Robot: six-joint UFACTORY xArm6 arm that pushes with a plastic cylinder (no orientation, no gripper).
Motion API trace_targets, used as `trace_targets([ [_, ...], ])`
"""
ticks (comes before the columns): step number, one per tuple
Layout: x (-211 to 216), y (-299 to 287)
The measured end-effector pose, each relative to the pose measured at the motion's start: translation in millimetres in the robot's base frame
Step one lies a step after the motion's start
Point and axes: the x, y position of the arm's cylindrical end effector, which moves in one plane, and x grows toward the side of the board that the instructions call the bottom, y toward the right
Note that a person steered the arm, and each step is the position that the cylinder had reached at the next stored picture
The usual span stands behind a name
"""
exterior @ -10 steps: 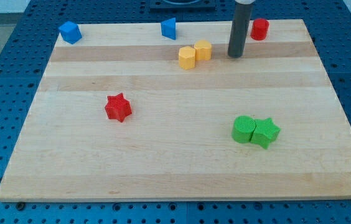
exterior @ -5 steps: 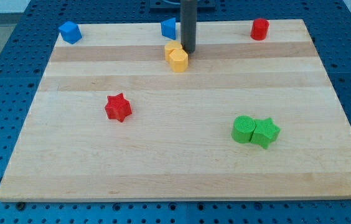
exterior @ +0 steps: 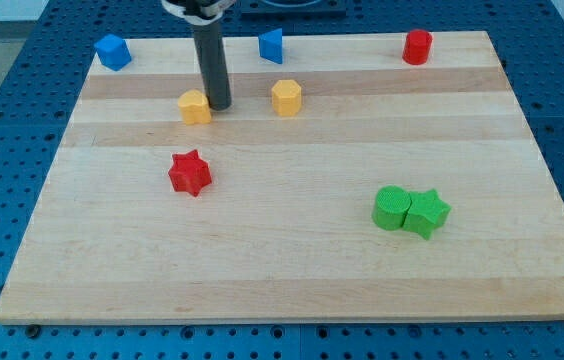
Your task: Place the yellow heart on the centre left of the board
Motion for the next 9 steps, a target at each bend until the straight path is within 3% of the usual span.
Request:
trace_targets([
  [4,29,-92],
  [9,115,-74],
])
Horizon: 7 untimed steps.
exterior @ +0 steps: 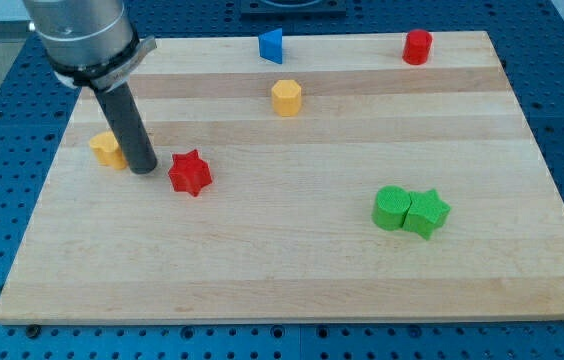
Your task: Place the yellow heart on the centre left of the board
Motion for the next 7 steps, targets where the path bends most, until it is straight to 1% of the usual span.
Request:
trace_targets([
  [2,-9,-26],
  [5,-32,-20],
  [6,-43,-32],
  [7,-45,-42],
])
